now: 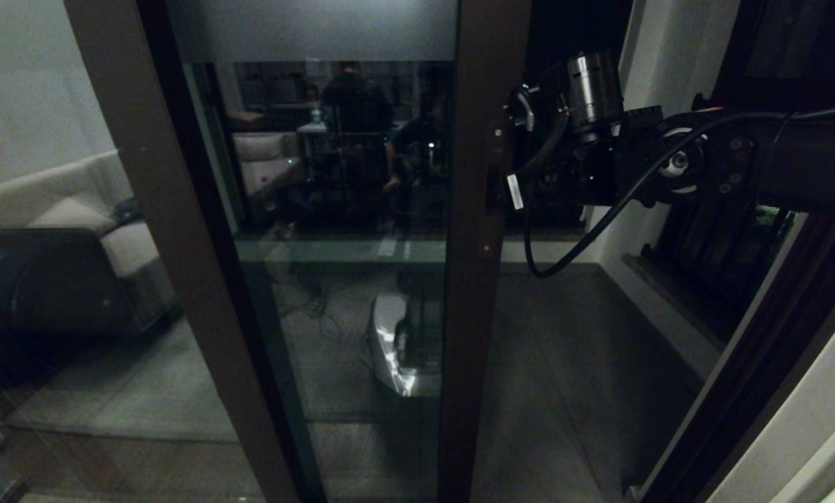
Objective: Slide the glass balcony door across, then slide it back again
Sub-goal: Close the slid door
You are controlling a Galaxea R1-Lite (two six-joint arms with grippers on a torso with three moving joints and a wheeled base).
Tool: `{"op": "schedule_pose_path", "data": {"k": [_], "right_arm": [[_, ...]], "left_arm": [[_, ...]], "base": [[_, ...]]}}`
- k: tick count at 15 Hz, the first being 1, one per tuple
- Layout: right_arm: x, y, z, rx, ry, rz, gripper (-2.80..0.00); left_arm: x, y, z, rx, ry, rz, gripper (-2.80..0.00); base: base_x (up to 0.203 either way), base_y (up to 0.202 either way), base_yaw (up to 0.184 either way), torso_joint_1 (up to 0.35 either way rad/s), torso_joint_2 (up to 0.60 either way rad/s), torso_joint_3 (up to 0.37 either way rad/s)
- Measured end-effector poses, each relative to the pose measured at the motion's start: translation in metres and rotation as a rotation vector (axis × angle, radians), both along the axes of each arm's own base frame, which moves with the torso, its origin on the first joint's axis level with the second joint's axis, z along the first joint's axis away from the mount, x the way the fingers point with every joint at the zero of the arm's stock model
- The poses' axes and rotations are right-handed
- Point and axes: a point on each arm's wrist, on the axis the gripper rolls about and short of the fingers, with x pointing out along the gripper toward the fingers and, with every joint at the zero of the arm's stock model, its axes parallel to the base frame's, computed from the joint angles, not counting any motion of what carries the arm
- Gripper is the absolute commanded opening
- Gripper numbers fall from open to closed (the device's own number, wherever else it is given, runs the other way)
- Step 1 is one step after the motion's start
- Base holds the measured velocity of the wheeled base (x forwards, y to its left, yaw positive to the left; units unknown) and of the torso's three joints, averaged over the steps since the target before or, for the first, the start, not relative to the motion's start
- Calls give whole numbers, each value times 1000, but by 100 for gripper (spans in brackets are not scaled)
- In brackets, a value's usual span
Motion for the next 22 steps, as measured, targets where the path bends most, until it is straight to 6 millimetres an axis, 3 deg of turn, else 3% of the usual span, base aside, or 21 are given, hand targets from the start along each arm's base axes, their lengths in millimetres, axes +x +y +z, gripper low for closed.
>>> {"op": "schedule_pose_path", "data": {"k": [22], "right_arm": [[18,-30,-6,-45,2,-72,0]], "left_arm": [[0,0,0,0,0,0,-280]], "base": [[0,0,0,0,0,0]]}}
